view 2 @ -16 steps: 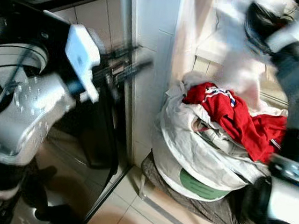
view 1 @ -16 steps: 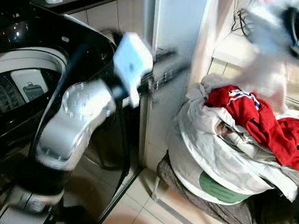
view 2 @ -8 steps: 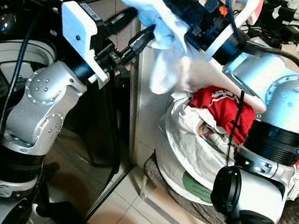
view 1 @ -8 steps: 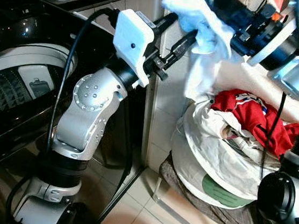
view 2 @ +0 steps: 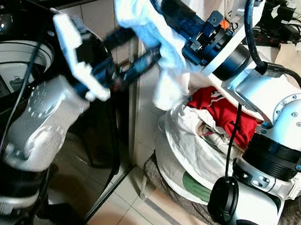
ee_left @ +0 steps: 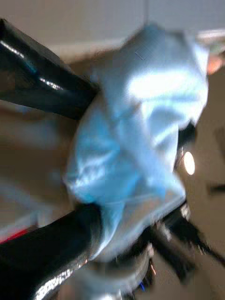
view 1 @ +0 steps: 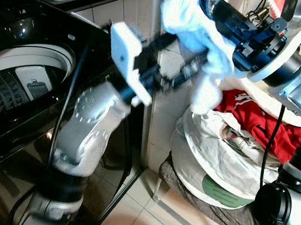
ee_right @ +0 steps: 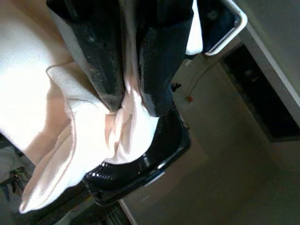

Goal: Clothes washing

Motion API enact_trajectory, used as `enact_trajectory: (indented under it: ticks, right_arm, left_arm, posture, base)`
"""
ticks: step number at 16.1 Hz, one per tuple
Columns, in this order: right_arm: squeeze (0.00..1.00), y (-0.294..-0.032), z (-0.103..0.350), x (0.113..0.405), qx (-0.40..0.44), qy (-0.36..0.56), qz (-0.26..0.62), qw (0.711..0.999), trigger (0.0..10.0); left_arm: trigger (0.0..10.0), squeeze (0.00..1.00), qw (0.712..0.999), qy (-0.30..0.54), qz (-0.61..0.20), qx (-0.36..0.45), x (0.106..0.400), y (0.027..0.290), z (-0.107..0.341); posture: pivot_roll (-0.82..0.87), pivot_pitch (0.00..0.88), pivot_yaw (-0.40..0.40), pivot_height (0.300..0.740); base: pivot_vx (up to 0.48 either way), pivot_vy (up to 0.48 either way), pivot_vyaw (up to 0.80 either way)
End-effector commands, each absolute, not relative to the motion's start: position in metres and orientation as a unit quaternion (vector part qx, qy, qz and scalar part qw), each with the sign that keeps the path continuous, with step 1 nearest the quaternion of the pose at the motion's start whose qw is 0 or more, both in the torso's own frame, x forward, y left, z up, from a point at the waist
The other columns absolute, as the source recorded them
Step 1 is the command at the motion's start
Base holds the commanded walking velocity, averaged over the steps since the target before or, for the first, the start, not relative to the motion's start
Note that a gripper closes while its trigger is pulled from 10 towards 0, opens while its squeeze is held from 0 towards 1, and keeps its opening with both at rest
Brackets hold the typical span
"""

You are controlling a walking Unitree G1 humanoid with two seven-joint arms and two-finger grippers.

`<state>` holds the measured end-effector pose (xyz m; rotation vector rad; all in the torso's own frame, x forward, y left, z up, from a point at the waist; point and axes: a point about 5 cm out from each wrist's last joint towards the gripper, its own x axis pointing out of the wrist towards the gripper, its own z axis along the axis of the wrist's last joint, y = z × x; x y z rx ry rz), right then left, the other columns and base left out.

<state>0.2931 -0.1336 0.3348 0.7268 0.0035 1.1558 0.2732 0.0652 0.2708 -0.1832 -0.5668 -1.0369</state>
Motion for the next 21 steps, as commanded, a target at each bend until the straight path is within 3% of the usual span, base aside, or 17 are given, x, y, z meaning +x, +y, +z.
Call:
enact_trajectory:
  ticks: [1,5,11,12,13,14,15,21]
  right_arm:
    - [0.00,-0.134,0.337,0.290,0.332,0.000,0.538,0.775,0.0]
    - [0.00,-0.139,0.336,0.289,0.319,0.012,0.527,0.787,0.0]
    - [0.00,-0.117,0.325,0.270,0.313,0.038,0.590,0.744,0.0]
    - [0.00,-0.117,0.325,0.269,0.313,0.039,0.591,0.742,0.0]
    - [0.00,-0.117,0.325,0.269,0.314,0.040,0.590,0.743,0.0]
    - [0.00,-0.118,0.324,0.269,0.316,0.041,0.587,0.744,0.0]
    - [0.00,-0.119,0.323,0.269,0.318,0.041,0.586,0.744,0.0]
    - [0.00,-0.119,0.323,0.268,0.321,0.043,0.581,0.746,0.0]
  left_arm:
    - [10.0,1.00,0.809,-0.261,-0.518,-0.097,0.267,0.065,0.271]
    - [10.0,1.00,0.808,-0.252,-0.513,-0.147,0.268,0.090,0.270]
    - [10.0,0.98,0.817,-0.246,-0.510,-0.113,0.280,0.072,0.273]
    - [10.0,0.88,0.815,-0.239,-0.514,-0.121,0.281,0.070,0.271]
    - [10.0,0.16,0.814,-0.238,-0.515,-0.123,0.281,0.069,0.271]
    - [3.6,0.00,0.812,-0.236,-0.518,-0.126,0.280,0.069,0.270]
    - [0.0,0.00,0.810,-0.236,-0.520,-0.132,0.280,0.070,0.271]
    - [0.0,0.00,0.804,-0.240,-0.524,-0.144,0.278,0.072,0.273]
  posture:
    - [-0.04,0.000,0.028,0.740]
    - [-0.03,0.000,0.020,0.740]
    - [-0.03,0.000,0.025,0.740]
    - [-0.03,0.000,0.027,0.740]
    - [-0.03,0.000,0.027,0.740]
    - [-0.04,0.000,0.029,0.740]
    - [-0.04,0.000,0.029,0.740]
    - [-0.03,0.000,0.027,0.740]
  base:
    - [0.000,0.000,0.00]
    - [0.000,0.000,0.00]
    - [0.000,0.000,0.00]
    - [0.000,0.000,0.00]
    - [0.000,0.000,0.00]
    - [0.000,0.000,0.00]
    - [0.000,0.000,0.00]
    - [0.000,0.000,0.00]
